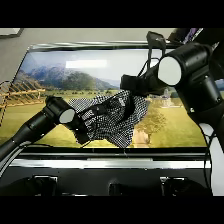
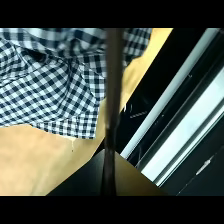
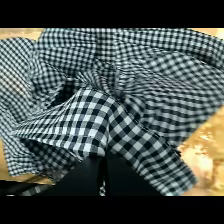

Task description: Fold the clothes and pants, and hang the long-sleeved shirts on hangers.

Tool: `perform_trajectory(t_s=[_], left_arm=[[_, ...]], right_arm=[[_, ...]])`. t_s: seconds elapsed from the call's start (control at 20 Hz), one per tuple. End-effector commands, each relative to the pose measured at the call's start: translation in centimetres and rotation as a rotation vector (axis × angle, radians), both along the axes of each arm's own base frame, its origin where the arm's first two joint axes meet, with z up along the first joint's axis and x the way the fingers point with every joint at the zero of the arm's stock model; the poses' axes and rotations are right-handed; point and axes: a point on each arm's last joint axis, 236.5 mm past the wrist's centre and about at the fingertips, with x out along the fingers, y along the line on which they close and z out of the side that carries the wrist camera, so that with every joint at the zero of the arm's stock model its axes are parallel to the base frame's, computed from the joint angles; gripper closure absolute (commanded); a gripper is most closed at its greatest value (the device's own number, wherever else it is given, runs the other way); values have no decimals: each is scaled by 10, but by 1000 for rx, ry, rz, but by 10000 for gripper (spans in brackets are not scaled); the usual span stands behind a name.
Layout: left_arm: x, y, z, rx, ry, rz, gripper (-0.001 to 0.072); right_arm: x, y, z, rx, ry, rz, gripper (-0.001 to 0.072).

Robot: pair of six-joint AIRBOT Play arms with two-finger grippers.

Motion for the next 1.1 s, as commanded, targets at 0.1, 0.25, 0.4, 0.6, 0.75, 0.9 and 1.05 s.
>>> perform_trajectory(t_s=[0.1,0.25,0.4,0.6,0.75,0.9,1.05], left_arm=[[-5,9,2,19,55,178,695],[-19,14,13,50,85,192,695],[-10,-13,16,-32,23,149,694],[7,-47,7,-126,-34,189,694],[12,-77,5,-237,-23,202,694],[17,-95,4,-305,-23,218,694],[21,-98,-5,-300,-21,223,694]], right_arm=[[-1,-39,15,-130,-63,-116,682],[10,-56,26,-163,-127,-175,682],[14,-35,30,-73,-145,-157,682],[12,-19,30,2,-130,-143,682],[13,-14,28,18,-123,-147,682],[14,-8,24,35,-108,-142,682],[13,-7,27,44,-115,-140,682]])
